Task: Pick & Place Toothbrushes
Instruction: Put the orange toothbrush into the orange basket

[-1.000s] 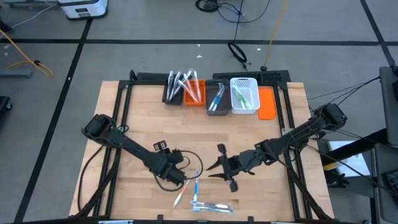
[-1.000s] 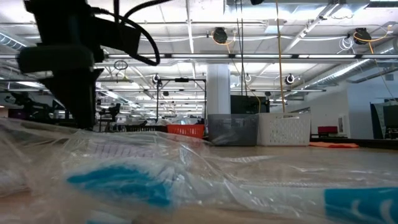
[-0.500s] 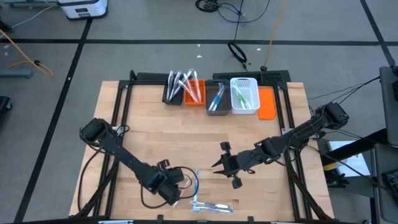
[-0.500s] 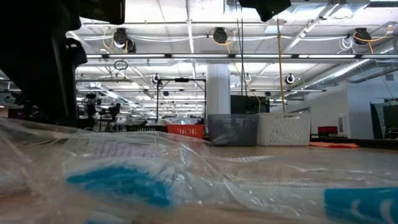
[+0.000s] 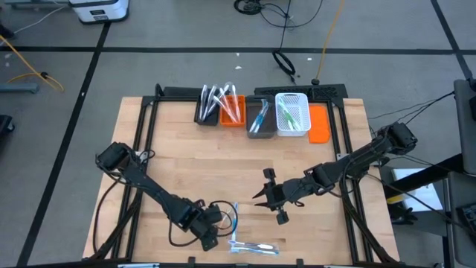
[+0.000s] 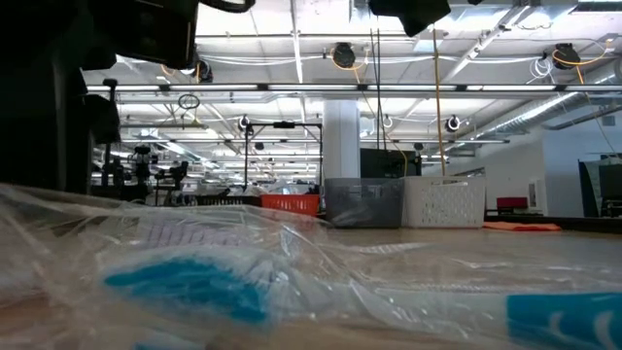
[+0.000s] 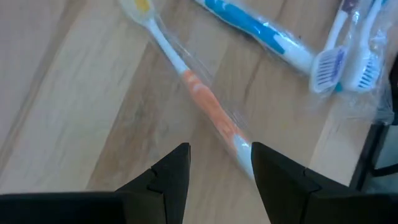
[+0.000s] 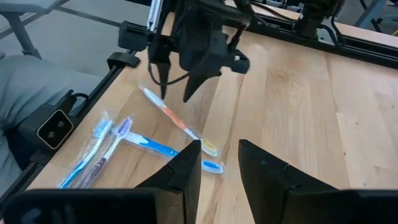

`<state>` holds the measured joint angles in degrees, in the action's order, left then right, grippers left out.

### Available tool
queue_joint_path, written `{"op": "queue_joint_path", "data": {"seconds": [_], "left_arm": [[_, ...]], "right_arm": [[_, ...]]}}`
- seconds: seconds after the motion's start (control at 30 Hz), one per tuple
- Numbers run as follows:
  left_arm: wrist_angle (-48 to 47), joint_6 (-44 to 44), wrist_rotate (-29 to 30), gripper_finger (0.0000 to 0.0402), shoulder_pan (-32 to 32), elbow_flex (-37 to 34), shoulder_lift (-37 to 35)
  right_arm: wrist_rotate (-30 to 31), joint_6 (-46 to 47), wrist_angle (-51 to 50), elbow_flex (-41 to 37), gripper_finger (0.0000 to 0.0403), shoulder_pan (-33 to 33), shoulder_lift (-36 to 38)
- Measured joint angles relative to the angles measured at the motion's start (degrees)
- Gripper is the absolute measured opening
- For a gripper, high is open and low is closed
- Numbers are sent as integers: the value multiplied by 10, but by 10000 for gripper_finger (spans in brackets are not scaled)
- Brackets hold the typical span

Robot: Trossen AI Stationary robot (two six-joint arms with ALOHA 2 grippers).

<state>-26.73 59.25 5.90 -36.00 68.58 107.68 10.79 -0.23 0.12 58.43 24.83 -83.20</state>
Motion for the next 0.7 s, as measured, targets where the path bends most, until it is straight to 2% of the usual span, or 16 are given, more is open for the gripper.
{"op": "queue_joint_path", "data": {"seconds": [0.13, 0.33, 0.47, 0.7], "left_arm": [[41, 11, -5, 172, 2, -21, 0], [50, 28, -7, 172, 7, -29, 1], [84, 20, -17, 172, 9, -29, 25], [70, 28, -50, 172, 28, -25, 43]], "right_arm": [[1, 0, 0, 0, 100, -1, 0], [1, 0, 0, 0, 100, -1, 0], [1, 0, 0, 0, 100, -1, 0], [1, -2, 4, 0, 100, -1, 0]]}}
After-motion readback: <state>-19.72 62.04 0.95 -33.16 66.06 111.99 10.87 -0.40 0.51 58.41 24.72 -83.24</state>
